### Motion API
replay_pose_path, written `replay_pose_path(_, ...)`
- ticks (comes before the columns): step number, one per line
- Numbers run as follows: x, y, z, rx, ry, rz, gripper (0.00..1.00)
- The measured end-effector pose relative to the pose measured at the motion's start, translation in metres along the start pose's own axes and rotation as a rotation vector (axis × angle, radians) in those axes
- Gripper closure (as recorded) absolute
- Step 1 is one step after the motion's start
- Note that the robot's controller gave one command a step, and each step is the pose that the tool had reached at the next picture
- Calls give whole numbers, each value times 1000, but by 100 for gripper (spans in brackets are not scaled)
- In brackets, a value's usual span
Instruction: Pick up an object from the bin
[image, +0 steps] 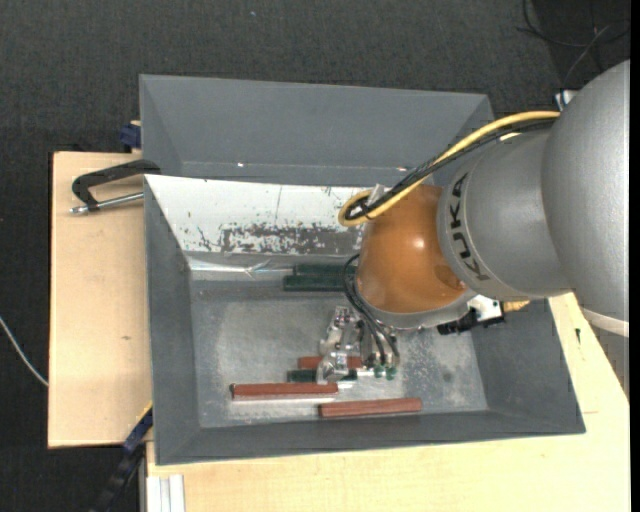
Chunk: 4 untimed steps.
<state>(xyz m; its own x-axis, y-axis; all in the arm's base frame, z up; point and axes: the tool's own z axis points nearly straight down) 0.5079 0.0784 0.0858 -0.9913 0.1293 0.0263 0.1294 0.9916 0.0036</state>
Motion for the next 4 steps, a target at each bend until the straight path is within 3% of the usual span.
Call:
replay_pose_path(1,-3,0,-6,-1,-23,2,100)
replay_pose_path(4,-2,-1,-33,2,-26,3,100)
